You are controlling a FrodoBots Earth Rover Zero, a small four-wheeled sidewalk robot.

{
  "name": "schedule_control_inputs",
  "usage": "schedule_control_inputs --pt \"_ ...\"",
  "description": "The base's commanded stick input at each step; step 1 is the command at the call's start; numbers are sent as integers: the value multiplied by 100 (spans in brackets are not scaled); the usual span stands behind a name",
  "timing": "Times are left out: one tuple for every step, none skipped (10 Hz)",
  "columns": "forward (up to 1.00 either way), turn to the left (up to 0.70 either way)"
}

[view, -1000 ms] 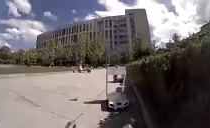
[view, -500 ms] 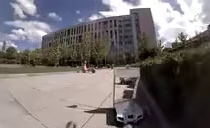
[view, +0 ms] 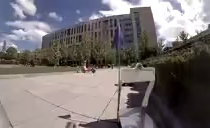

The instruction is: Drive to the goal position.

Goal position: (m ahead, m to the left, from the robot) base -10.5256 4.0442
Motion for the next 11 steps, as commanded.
schedule_control_inputs --pt "2 0" --pt "-18 0" --pt "-61 0" --pt "-69 0" --pt "-70 0" --pt "-70 0" --pt "-70 0" --pt "-70 0" --pt "-70 0" --pt "-70 0" --pt "-70 0"
